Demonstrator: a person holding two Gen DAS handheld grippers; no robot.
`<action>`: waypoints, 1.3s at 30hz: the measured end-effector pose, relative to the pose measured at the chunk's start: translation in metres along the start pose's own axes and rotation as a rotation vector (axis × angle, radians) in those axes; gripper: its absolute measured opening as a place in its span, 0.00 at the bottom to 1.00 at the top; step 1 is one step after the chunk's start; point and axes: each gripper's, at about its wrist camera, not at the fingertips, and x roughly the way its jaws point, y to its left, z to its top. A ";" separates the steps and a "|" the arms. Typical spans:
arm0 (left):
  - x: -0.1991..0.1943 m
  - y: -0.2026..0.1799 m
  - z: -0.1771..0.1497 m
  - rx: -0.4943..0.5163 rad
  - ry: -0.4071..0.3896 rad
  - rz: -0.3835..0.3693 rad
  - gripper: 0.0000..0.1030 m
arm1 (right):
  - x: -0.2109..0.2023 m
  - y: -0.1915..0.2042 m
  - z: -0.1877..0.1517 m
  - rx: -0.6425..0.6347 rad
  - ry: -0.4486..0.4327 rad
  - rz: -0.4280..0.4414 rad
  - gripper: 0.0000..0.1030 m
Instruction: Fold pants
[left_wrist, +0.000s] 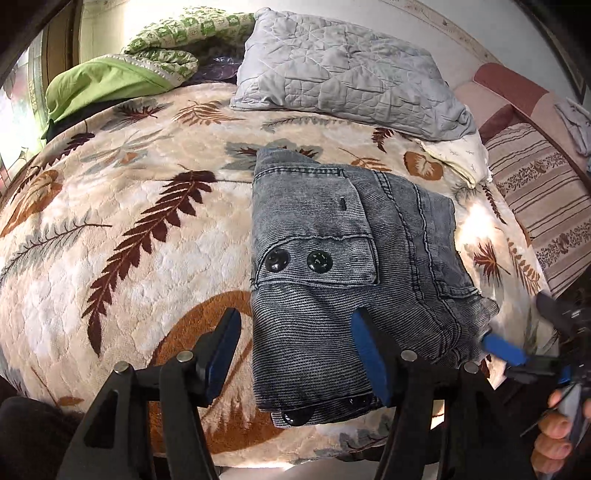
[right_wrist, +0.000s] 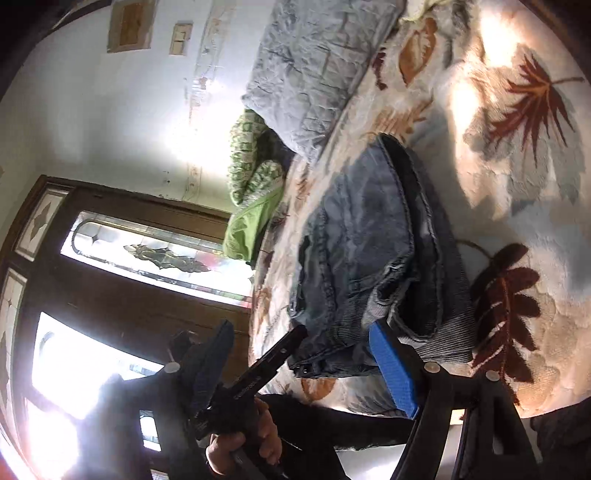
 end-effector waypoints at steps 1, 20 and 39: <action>-0.005 0.002 0.002 -0.014 -0.007 -0.024 0.61 | 0.011 -0.018 -0.001 0.065 0.035 -0.098 0.75; 0.021 0.022 -0.008 -0.034 0.019 -0.035 0.73 | 0.033 0.008 0.013 0.029 -0.019 -0.275 0.07; 0.029 0.006 -0.011 0.070 0.039 0.068 0.78 | -0.008 0.061 -0.003 -0.228 -0.123 -0.419 0.18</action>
